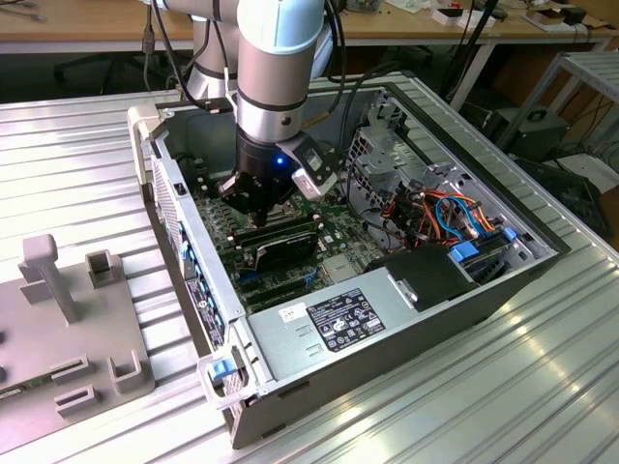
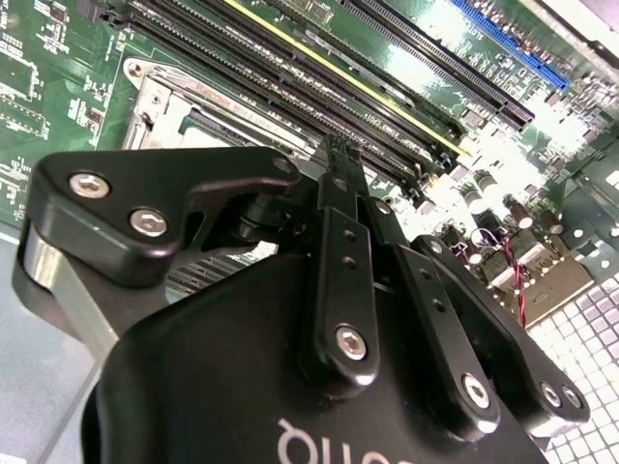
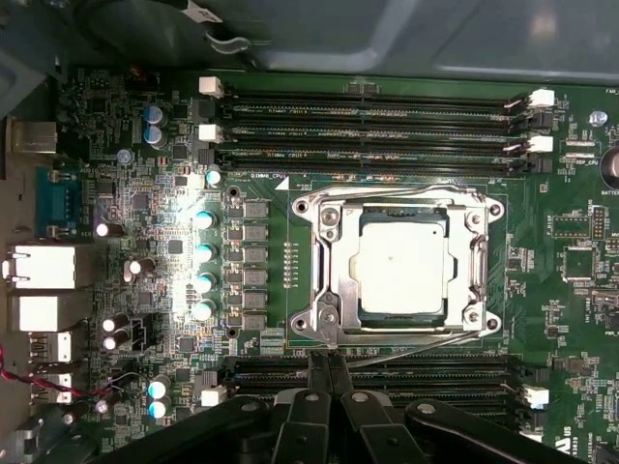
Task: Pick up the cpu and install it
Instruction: 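Install the second cpu locking lever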
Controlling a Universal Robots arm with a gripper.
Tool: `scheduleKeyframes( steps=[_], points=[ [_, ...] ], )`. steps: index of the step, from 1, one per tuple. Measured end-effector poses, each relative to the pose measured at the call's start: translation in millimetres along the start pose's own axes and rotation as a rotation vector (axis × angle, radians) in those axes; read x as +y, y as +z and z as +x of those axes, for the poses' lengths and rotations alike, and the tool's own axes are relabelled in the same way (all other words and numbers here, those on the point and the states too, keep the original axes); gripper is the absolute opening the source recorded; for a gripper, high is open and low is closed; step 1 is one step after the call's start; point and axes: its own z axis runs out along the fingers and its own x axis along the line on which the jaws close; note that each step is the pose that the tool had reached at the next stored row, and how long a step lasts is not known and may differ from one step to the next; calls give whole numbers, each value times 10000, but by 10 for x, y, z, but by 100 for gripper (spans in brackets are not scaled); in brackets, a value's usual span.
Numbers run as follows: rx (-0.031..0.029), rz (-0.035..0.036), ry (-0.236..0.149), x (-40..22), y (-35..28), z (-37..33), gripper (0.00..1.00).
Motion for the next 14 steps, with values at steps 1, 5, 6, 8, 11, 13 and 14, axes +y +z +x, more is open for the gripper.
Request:
scheduleKeyframes(
  steps=[1,5,6,8,11,13,14],
  points=[
    [-1,-2,1,-1,2,0,11],
    [-1,0,-1,-14,2,0,11],
    [0,-1,1,-17,3,0,11],
    [-3,0,1,-18,2,0,11],
    [-78,0,0,-19,20,11,11],
    [-113,-1,0,-18,30,15,11],
    [-124,-1,-1,-17,33,17,11]
  ],
)
